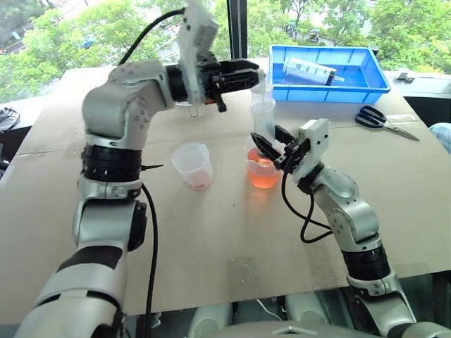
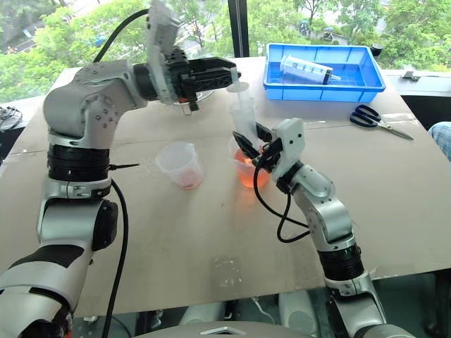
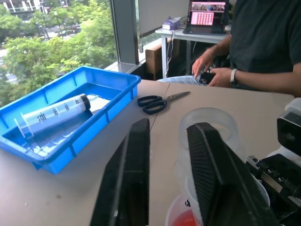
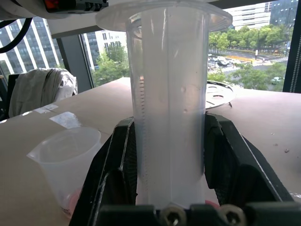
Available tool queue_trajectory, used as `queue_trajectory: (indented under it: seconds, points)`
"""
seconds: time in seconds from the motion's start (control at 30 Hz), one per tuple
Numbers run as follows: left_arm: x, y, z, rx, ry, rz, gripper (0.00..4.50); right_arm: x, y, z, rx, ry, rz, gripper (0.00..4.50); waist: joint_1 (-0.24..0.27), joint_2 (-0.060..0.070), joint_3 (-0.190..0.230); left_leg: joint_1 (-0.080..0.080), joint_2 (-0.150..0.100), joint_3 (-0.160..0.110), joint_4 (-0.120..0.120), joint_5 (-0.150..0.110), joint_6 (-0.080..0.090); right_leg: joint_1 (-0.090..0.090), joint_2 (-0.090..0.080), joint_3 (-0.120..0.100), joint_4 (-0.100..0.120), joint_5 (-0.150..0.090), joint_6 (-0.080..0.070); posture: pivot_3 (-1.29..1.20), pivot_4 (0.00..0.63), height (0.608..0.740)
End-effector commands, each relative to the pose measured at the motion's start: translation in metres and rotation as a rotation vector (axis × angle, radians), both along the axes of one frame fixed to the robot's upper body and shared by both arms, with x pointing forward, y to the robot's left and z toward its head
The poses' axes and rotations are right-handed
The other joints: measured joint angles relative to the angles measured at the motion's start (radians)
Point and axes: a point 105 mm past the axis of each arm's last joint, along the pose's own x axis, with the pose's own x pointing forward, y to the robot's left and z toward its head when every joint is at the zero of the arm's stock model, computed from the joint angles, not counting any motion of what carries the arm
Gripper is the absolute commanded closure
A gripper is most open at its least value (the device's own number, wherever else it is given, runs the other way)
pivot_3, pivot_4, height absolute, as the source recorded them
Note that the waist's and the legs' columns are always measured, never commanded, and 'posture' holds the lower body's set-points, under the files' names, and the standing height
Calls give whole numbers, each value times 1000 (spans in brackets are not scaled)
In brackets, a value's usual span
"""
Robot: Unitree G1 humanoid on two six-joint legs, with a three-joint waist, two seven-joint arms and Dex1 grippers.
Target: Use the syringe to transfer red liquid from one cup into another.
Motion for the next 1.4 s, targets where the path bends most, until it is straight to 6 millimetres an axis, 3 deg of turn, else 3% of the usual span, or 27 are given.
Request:
queue_trajectory:
  seconds: [0.03,0.07,0.13,0.17,0.33,0.5,0.7,0.87,1.03,1.2,1.4]
  points:
    - [-17,30,21,-103,48,31,1514,-6,0,22,23,-84,3,3060,-5,0,0,0,0,0,0,0,0,0,0,0,0,0,0,0,150,740]
    - [-22,36,18,-108,79,26,887,-7,0,25,27,-90,0,3060,-7,0,0,0,0,0,0,0,0,0,0,0,1,0,0,0,150,740]
    - [-33,41,13,-100,116,11,153,-7,0,29,32,-98,-4,3060,-9,0,0,1,0,0,0,0,0,0,0,0,1,0,0,0,150,740]
    - [-39,41,7,-78,131,-1,0,-7,0,31,35,-104,-6,3060,-8,0,0,0,0,0,0,0,0,0,0,0,1,0,0,0,150,740]
    - [-55,22,-18,-19,151,-30,0,-5,2,44,49,-146,-19,3060,5,-1,-1,0,0,0,0,0,0,0,-1,0,1,0,0,0,150,740]
    - [-55,10,-21,-33,133,-19,0,-3,2,58,85,-172,-27,3060,17,-2,-1,1,0,-1,0,0,0,0,0,0,3,0,0,0,150,740]
    - [-49,19,-13,-56,107,43,0,4,-6,53,83,-170,-67,3060,16,-2,-1,1,0,0,0,0,-1,0,-1,1,3,0,0,0,150,740]
    - [-36,42,0,-134,57,170,0,-4,1,89,221,-215,-9,3060,13,-2,-1,2,0,1,-1,0,-1,-1,0,1,3,0,0,0,150,740]
    - [-13,96,22,-293,-30,452,0,-17,32,116,307,-214,169,3060,14,-2,-1,2,1,0,-1,1,-1,-1,0,1,3,1,-1,0,150,740]
    - [-14,133,32,-283,-119,605,0,-20,81,106,259,-190,316,3060,13,-3,-2,1,0,1,-1,1,-1,-1,-1,1,1,1,-1,0,150,740]
    - [-35,150,45,-117,-243,631,0,-29,132,90,208,-188,430,3060,7,-3,-2,0,0,0,-3,1,-2,-1,-1,0,-1,1,-1,0,150,740]
